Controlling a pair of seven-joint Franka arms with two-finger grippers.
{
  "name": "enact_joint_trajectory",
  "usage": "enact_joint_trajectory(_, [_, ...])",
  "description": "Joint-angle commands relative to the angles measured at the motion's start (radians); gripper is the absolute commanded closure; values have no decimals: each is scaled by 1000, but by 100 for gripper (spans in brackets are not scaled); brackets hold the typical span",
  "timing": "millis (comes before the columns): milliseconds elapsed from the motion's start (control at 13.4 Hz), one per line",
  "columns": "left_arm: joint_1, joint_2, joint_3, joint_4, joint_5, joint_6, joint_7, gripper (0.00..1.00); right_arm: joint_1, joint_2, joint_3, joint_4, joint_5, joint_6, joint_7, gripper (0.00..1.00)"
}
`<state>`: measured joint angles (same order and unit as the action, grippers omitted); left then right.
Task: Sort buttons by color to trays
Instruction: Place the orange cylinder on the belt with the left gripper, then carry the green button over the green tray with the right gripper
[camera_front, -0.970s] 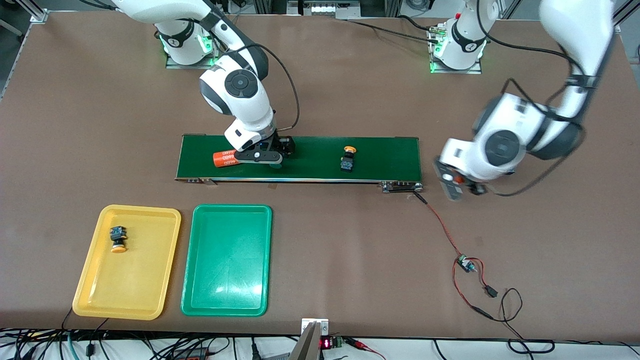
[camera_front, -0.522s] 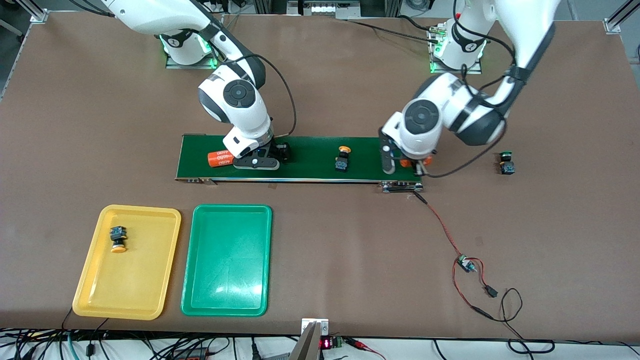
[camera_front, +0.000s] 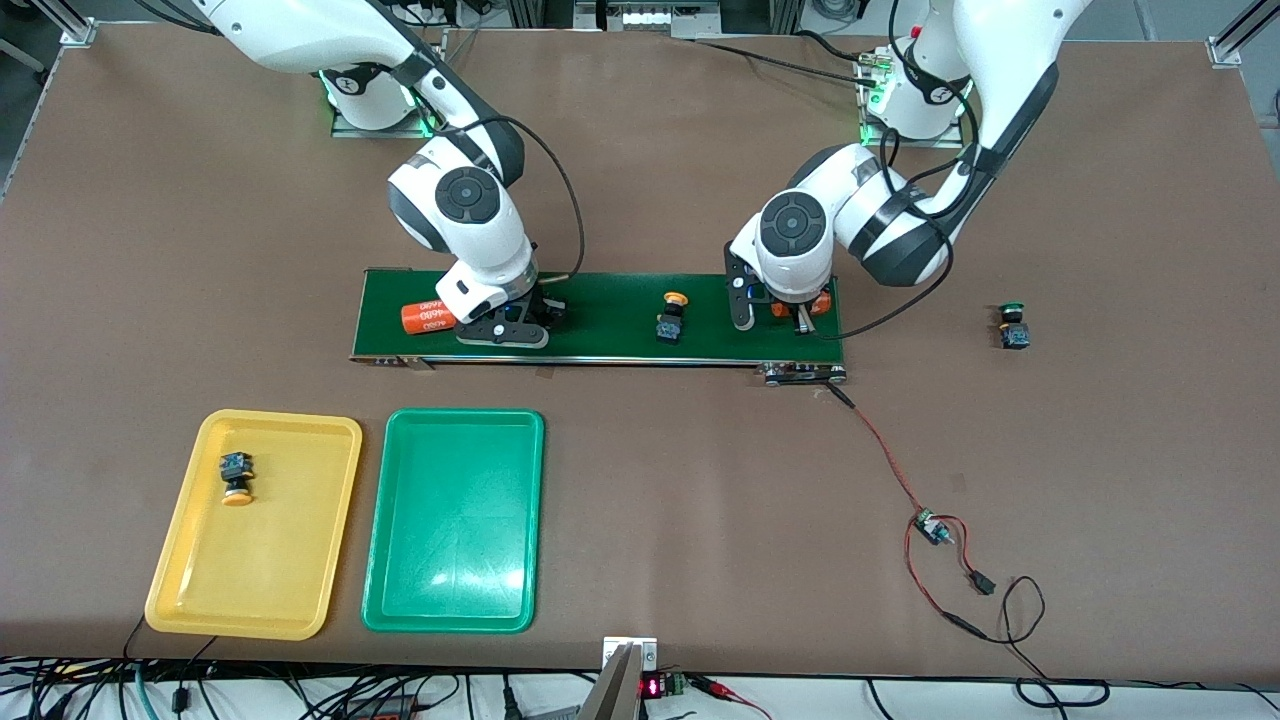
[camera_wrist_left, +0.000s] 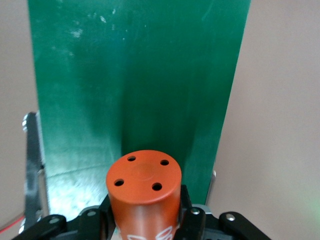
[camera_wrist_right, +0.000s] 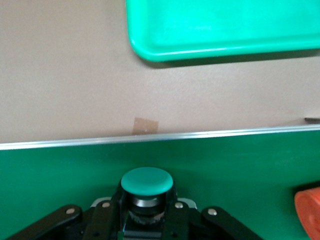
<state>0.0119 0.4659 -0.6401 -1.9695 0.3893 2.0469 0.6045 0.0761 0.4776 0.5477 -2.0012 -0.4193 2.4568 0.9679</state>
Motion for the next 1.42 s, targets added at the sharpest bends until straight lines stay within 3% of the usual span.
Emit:
enact_joint_trajectory(0, [-39, 5, 28, -12, -4, 35, -20, 0, -19, -8, 1, 28, -10, -9, -6, 91])
enact_joint_trajectory(149, [-38, -15, 28, -11, -4, 30, -19, 0, -36, -36, 1, 76, -3, -83, -26, 91])
enact_joint_trajectory(373, [-26, -104, 52, -3, -6, 19, -14, 0, -38, -39, 1, 250, 22, -301, -142, 91])
enact_joint_trajectory(522, [-17, -168, 92, 1, -16, 13, -15, 0, -47, -40, -14, 326, 82, -322, -245, 91])
enact_joint_trajectory(672, [2, -231, 128, 12, -21, 4, -25, 0, -61, -39, -41, 366, 83, -317, -334, 91])
enact_joint_trajectory(896, [14, -260, 233, 15, -24, -54, -144, 0, -53, 2, -115, 439, 93, -311, -535, 91])
enact_joint_trajectory(1045, [22, -260, 313, 14, -30, -74, -189, 0, -53, 44, -161, 490, 169, -314, -622, 91])
enact_joint_trajectory(1343, [22, -208, 488, 3, -52, -122, -273, 0, -55, 153, -215, 512, 197, -268, -872, 91])
